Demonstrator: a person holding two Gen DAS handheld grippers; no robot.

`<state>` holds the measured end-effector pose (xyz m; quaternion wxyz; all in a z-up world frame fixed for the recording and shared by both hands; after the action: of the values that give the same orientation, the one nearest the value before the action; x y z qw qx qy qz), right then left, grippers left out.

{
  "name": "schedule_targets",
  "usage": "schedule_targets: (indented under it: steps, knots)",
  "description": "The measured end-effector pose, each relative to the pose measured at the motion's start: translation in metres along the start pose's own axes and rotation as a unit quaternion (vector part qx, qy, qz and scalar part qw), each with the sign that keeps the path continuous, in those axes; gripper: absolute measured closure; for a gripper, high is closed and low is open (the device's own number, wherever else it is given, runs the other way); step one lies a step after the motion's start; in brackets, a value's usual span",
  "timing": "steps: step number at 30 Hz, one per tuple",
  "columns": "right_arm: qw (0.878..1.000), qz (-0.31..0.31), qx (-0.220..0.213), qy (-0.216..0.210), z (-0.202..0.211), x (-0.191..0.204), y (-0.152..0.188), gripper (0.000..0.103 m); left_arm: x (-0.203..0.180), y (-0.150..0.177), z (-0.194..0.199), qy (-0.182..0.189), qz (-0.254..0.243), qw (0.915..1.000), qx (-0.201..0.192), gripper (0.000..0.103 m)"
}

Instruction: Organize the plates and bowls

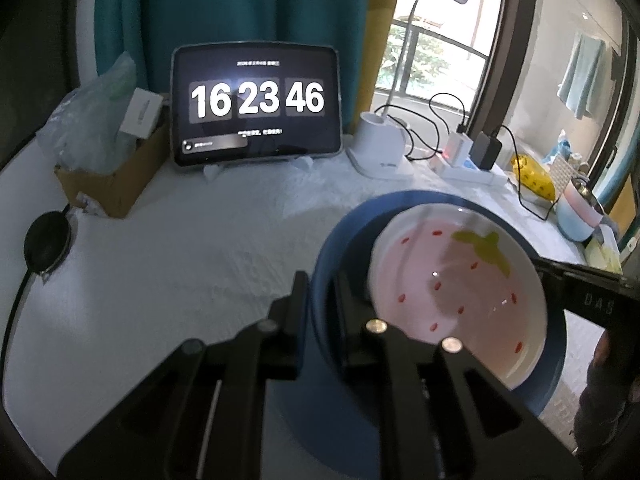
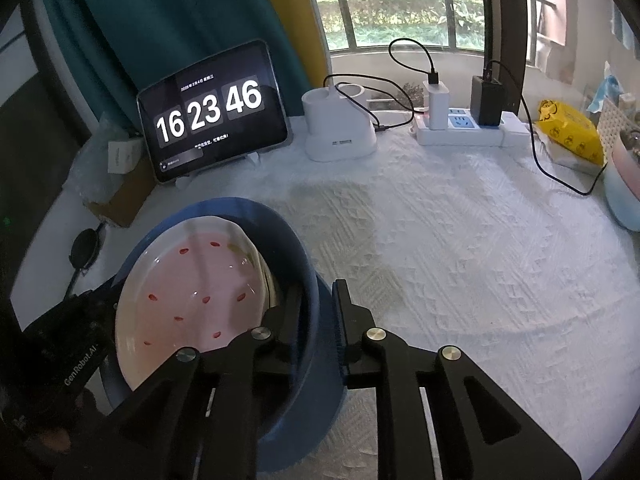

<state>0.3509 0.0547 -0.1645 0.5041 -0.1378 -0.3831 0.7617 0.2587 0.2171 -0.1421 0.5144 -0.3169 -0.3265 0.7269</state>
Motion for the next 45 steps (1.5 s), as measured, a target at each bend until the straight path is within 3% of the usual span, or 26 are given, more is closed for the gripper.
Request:
schedule_targets:
  steps: [11, 14, 16, 17, 18, 20, 31, 39, 45]
  knots:
    - [1.0, 0.0, 0.008, -0.005, 0.003, -0.003, 0.001, 0.077, 0.001, 0.0, 0.004, 0.006, 0.025, 0.9994, 0.024, 0.09]
    - [1.0, -0.01, 0.014, -0.011, 0.004, -0.005, 0.002, 0.075, 0.007, -0.004, 0.006, 0.023, 0.059, 0.9976, 0.027, 0.087]
    - [1.0, -0.019, 0.011, -0.008, 0.008, -0.008, -0.002, 0.07, 0.01, -0.014, 0.015, 0.014, 0.059, 0.9981, 0.007, 0.071]
    - [1.0, -0.024, 0.002, -0.012, 0.012, -0.01, -0.006, 0.056, 0.011, -0.02, 0.021, 0.012, 0.061, 0.9981, -0.005, 0.048]
    - [1.0, -0.025, -0.003, -0.009, 0.015, -0.01, -0.009, 0.05, 0.011, -0.024, 0.024, 0.016, 0.066, 0.9976, -0.013, 0.038]
    - [0.999, -0.026, -0.021, -0.014, 0.024, -0.01, -0.016, 0.041, 0.008, -0.029, 0.029, 0.02, 0.064, 0.9976, -0.019, 0.038]
    - [0.998, 0.01, -0.055, 0.005, 0.052, -0.005, -0.021, 0.041, -0.023, -0.036, 0.07, 0.003, -0.005, 0.9971, -0.076, 0.037]
    - [0.997, 0.02, -0.072, 0.011, 0.076, -0.005, -0.016, 0.041, -0.036, -0.037, 0.098, 0.02, -0.011, 0.9945, -0.102, 0.016]
    - [0.996, 0.016, -0.086, 0.011, 0.095, -0.006, -0.011, 0.041, -0.045, -0.031, 0.115, 0.023, -0.018, 0.993, -0.114, 0.012]
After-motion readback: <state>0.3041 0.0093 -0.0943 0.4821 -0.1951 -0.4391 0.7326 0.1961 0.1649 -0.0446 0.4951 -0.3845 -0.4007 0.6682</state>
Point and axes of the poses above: each gripper's, at about its wrist camera, not at the fingertips, and z roughly against the way its jaws point, x to its left, y to its underside, the point moved 6 cm from there along -z, roughly the way its jaws point, and after that the axes turned 8 degrees about -x, right-handed, at the moved point
